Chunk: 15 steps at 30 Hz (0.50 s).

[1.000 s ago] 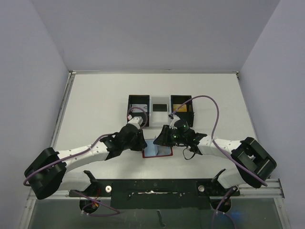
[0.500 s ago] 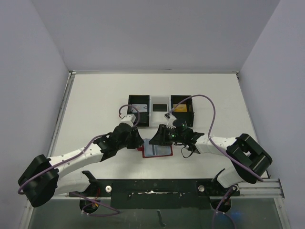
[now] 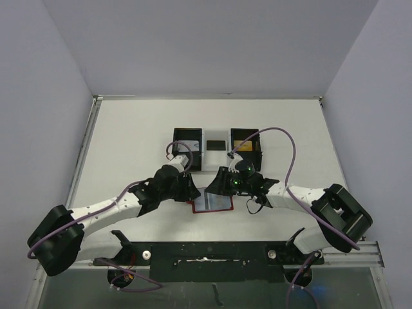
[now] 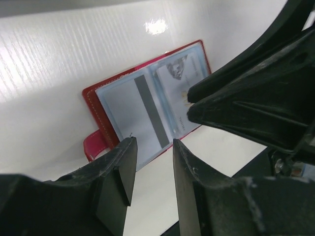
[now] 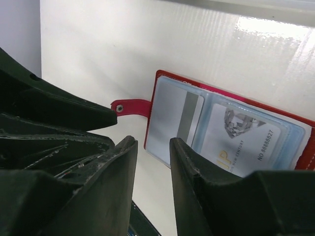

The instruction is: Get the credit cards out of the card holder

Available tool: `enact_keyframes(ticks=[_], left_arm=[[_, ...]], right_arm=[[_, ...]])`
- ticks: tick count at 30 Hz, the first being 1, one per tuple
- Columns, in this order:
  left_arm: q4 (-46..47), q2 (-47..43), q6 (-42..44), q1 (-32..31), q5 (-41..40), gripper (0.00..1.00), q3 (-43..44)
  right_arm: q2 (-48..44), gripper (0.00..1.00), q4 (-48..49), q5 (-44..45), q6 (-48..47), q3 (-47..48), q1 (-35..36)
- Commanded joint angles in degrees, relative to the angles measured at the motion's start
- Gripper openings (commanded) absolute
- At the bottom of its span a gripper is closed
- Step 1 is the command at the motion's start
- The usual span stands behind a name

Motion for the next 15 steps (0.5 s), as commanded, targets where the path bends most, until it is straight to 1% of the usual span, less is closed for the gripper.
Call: enact_keyframes(ticks=[1, 4, 8, 12, 15], left_arm=[[2.20, 3.93, 1.84, 0.19, 3.75, 0.35, 2.46], [-0.09, 7.31, 2.34, 0.19, 3.67, 0.36, 3.96], [0.75, 9.56, 2.14, 0.01, 4.87, 0.36, 3.39], [0.74, 10.75, 2.34, 0.01, 3.87, 0.31, 3.10], [-0.18, 12.52, 3.39, 0.02, 2.70, 0.23, 3.63]], right_arm=[[0.33, 0.33, 0.43, 1.04, 0.01, -0.23, -0.29], [1.84, 0.33, 0.73, 0.44, 0.21, 0.00, 0.09], [4.01, 0.31, 1.08, -0.36, 0.15, 0.47, 0.47], [6.01, 0.29, -0.22, 0.94, 0.26, 0.77, 0.77], [7.99, 0.27, -0.48, 0.02, 0.09, 1.28, 0.86]])
